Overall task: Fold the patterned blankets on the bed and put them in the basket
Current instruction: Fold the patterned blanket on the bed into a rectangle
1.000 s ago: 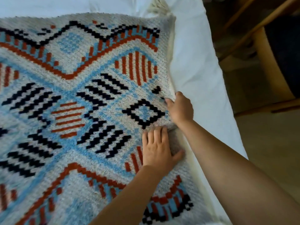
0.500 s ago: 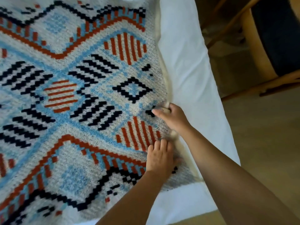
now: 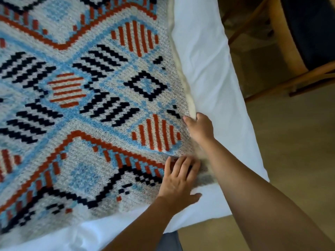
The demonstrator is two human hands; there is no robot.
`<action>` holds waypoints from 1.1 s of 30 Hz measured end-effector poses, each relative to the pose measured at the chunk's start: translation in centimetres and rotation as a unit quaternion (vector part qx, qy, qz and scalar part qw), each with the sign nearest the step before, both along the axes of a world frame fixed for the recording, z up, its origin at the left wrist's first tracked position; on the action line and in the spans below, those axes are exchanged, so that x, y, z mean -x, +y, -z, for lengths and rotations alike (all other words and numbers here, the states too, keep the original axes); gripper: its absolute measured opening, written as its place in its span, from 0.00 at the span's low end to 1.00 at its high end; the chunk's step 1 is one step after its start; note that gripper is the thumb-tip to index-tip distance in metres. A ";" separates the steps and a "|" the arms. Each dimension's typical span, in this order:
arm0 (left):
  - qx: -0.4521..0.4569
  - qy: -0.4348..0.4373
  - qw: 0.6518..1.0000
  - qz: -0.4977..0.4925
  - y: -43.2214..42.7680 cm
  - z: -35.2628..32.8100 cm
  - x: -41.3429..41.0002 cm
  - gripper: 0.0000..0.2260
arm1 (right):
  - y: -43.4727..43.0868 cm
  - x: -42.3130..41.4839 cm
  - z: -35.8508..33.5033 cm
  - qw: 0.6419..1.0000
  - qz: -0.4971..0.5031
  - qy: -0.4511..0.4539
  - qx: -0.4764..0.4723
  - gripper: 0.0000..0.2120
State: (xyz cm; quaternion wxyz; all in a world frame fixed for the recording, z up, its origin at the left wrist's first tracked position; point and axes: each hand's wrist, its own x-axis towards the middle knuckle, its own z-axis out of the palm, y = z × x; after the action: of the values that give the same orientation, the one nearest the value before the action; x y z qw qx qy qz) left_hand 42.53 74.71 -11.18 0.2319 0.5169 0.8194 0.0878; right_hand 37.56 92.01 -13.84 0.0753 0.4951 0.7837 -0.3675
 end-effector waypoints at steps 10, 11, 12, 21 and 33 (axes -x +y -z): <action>-0.042 -0.121 0.984 -0.128 -2.0 -0.4 3.2 0.20 | -3.7 2.0 -2.5 0.998 -0.053 0.039 -0.015 0.17; -0.052 -0.146 0.978 -0.141 -2.6 -0.8 3.7 0.20 | -4.4 2.6 -2.9 0.997 -0.058 0.045 -0.014 0.16; -0.058 -0.170 0.971 -0.155 -3.4 -1.1 4.2 0.20 | -5.2 3.3 -3.3 0.997 -0.061 0.052 -0.007 0.16; -0.057 -0.183 0.921 -0.340 -19.2 -4.3 9.7 0.13 | -18.4 12.0 -6.9 0.995 -0.067 0.060 0.044 0.11; -0.121 -0.187 0.761 -0.609 -46.8 -5.5 16.5 0.17 | -46.7 25.2 -9.5 0.972 -0.201 0.107 0.066 0.21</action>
State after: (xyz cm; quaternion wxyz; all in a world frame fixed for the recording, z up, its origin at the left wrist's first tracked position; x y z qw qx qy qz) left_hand 26.05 27.94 -5.70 0.2139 -0.0945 0.8845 0.4036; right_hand 12.34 45.31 -4.37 0.0957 0.2793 0.8445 -0.4468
